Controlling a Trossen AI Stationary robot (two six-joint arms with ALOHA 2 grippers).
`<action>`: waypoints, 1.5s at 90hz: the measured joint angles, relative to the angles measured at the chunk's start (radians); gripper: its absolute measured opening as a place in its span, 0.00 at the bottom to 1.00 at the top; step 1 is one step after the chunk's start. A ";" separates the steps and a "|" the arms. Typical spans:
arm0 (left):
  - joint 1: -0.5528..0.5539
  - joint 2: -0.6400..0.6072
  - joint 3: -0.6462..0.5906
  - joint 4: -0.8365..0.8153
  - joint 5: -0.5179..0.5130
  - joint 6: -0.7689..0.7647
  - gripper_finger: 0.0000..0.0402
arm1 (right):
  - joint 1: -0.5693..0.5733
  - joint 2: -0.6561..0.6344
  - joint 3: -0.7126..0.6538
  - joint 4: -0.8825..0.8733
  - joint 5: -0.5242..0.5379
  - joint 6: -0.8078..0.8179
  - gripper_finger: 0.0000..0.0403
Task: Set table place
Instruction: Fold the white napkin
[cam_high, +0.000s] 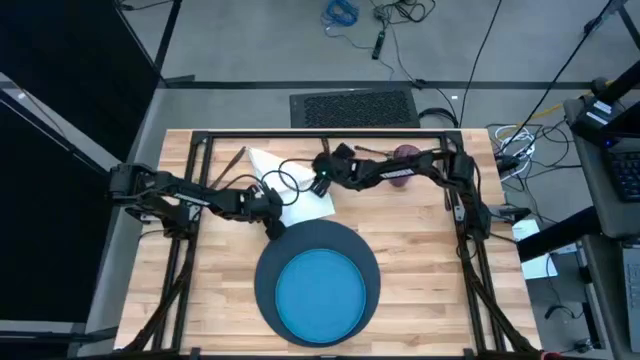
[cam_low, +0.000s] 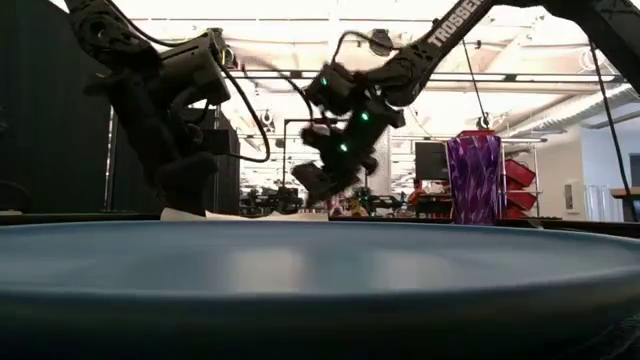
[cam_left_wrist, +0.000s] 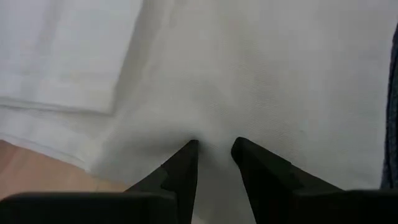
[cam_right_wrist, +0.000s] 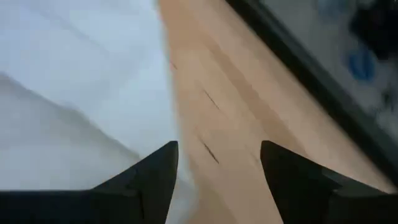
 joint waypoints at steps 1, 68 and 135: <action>0.000 0.000 0.000 0.000 -0.001 0.000 0.26 | 0.003 0.000 0.004 0.005 -0.008 -0.012 0.53; -0.002 0.004 -0.004 0.150 -0.013 0.137 0.26 | -0.058 0.106 0.047 -0.034 -0.241 0.013 0.53; -0.013 0.002 -0.002 0.151 -0.002 0.148 0.26 | -0.084 0.082 0.081 -0.048 -0.195 0.072 0.00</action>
